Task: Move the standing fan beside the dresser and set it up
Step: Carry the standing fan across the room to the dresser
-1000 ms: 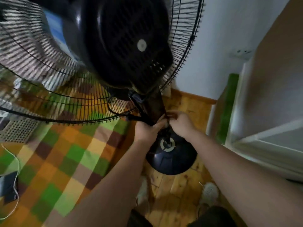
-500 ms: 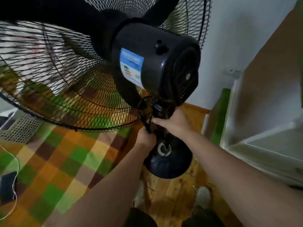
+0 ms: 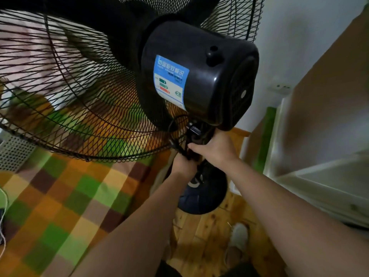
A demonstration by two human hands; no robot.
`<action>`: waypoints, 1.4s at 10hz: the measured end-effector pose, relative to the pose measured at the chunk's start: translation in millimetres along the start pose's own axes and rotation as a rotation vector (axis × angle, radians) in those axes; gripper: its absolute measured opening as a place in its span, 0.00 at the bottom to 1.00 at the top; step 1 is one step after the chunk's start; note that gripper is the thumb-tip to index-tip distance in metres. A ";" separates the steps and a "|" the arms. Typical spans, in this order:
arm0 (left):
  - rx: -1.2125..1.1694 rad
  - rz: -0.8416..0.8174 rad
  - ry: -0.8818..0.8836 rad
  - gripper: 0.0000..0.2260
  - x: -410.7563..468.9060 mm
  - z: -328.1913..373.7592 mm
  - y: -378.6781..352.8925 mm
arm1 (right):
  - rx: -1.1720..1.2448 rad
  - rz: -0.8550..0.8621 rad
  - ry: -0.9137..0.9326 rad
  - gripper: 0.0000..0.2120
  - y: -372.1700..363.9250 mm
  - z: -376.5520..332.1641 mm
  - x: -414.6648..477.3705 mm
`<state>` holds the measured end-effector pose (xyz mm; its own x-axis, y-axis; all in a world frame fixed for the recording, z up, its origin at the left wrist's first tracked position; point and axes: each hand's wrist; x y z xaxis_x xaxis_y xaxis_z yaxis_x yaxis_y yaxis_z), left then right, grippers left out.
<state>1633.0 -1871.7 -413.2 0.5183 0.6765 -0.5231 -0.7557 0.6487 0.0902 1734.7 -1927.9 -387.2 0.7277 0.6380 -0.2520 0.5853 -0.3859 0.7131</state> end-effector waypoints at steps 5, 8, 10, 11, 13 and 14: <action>0.022 0.103 0.109 0.14 -11.1 -9.4 -6.6 | 0.000 -0.180 0.094 0.35 10.5 7.6 9.9; -0.056 0.135 0.128 0.20 -37.8 -44.7 5.0 | 0.091 -0.197 0.076 0.35 10.7 8.3 -2.5; 0.066 -0.020 0.192 0.15 -56.6 -45.6 -8.1 | -0.006 -0.444 -0.129 0.24 10.7 23.4 -51.5; 0.178 -0.183 0.151 0.19 -70.4 -43.1 -26.1 | 0.062 -0.594 -0.183 0.27 9.3 30.3 -71.1; 0.308 -0.364 0.169 0.20 -80.8 -59.0 -43.2 | 0.078 -0.492 -0.246 0.20 8.8 72.3 -91.6; 0.295 -0.423 0.141 0.22 -89.0 -59.8 -49.0 | 0.144 -0.490 -0.279 0.23 6.7 90.3 -102.2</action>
<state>1600.0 -1984.6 -421.8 0.6794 0.2942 -0.6722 -0.3372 0.9388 0.0701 1696.6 -2055.9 -415.8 0.4153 0.5728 -0.7067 0.9059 -0.1896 0.3787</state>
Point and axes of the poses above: each hand's wrist, its own x-axis towards the middle knuckle, its own y-axis out of the back of the hand, z = x × y, and after that the axes turned 13 degrees about -x, right-handed
